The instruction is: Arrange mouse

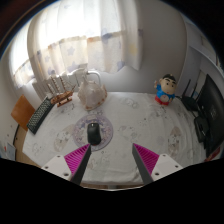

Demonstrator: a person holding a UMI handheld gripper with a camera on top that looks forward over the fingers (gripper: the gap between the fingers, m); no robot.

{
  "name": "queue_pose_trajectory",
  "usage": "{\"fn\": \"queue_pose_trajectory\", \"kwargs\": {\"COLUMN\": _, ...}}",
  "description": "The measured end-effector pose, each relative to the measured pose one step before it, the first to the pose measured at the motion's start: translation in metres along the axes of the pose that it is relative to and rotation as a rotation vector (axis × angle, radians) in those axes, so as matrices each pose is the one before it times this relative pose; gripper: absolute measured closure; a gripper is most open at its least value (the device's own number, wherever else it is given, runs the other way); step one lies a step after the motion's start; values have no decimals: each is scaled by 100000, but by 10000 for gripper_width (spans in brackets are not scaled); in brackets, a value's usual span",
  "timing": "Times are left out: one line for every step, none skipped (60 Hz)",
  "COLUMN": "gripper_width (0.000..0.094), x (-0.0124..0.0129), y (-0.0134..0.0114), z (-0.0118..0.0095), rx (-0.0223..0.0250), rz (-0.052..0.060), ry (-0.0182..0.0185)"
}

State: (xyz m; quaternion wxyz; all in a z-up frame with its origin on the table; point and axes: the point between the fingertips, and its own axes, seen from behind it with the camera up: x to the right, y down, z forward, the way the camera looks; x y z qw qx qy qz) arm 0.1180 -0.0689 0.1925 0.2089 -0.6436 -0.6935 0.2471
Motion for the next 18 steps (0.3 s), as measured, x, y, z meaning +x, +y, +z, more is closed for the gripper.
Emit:
{"fn": "queue_pose_trajectory", "kwargs": {"gripper_width": 77, "x": 266, "y": 43, "z": -300, "rx": 265, "rz": 535, "ry": 550}}
{"fn": "queue_pose_trajectory", "kwargs": {"gripper_width": 76, "x": 265, "y": 36, "z": -280, "rx": 383, "rz": 362, "ry": 545}}
{"fn": "queue_pose_trajectory", "kwargs": {"gripper_width": 77, "x": 239, "y": 17, "z": -227, "rx": 333, "rz": 423, "ry": 326}}
{"fn": "queue_pose_trajectory", "kwargs": {"gripper_width": 76, "x": 179, "y": -13, "z": -193, "rx": 373, "rz": 508, "ry": 184}}
{"fn": "queue_pose_trajectory", "kwargs": {"gripper_width": 76, "x": 180, "y": -11, "z": -130, "rx": 492, "rz": 425, "ry": 142}}
{"fn": "queue_pose_trajectory", "kwargs": {"gripper_width": 77, "x": 230, "y": -50, "z": -108, "rx": 620, "rz": 218, "ry": 248}}
{"fn": "queue_pose_trajectory", "kwargs": {"gripper_width": 77, "x": 242, "y": -39, "z": -54, "rx": 612, "rz": 75, "ry": 429}}
{"fn": "queue_pose_trajectory", "kwargs": {"gripper_width": 79, "x": 229, "y": 6, "z": -55, "rx": 323, "rz": -71, "ry": 617}}
{"fn": "queue_pose_trajectory", "kwargs": {"gripper_width": 80, "x": 305, "y": 65, "z": -16, "rx": -46, "rz": -195, "ry": 725}}
{"fn": "queue_pose_trajectory", "kwargs": {"gripper_width": 77, "x": 297, "y": 89, "z": -44, "rx": -184, "rz": -184, "ry": 785}}
{"fn": "queue_pose_trajectory", "kwargs": {"gripper_width": 78, "x": 250, "y": 71, "z": -20, "rx": -205, "rz": -43, "ry": 576}}
{"fn": "queue_pose_trajectory", "kwargs": {"gripper_width": 79, "x": 122, "y": 5, "z": -109, "rx": -369, "rz": 178, "ry": 489}}
{"fn": "queue_pose_trajectory", "kwargs": {"gripper_width": 78, "x": 165, "y": 97, "z": -27, "rx": -190, "rz": 460, "ry": 206}}
{"fn": "queue_pose_trajectory", "kwargs": {"gripper_width": 79, "x": 159, "y": 119, "z": -36, "rx": -195, "rz": 477, "ry": 312}}
{"fn": "queue_pose_trajectory", "kwargs": {"gripper_width": 80, "x": 162, "y": 71, "z": -35, "rx": -64, "rz": 443, "ry": 463}}
{"fn": "queue_pose_trajectory", "kwargs": {"gripper_width": 77, "x": 197, "y": 13, "z": -20, "rx": 163, "rz": 419, "ry": 470}}
{"fn": "queue_pose_trajectory", "kwargs": {"gripper_width": 78, "x": 196, "y": -3, "z": -27, "rx": 333, "rz": 369, "ry": 393}}
{"fn": "queue_pose_trajectory", "kwargs": {"gripper_width": 78, "x": 169, "y": -58, "z": -24, "rx": 299, "rz": 355, "ry": 259}}
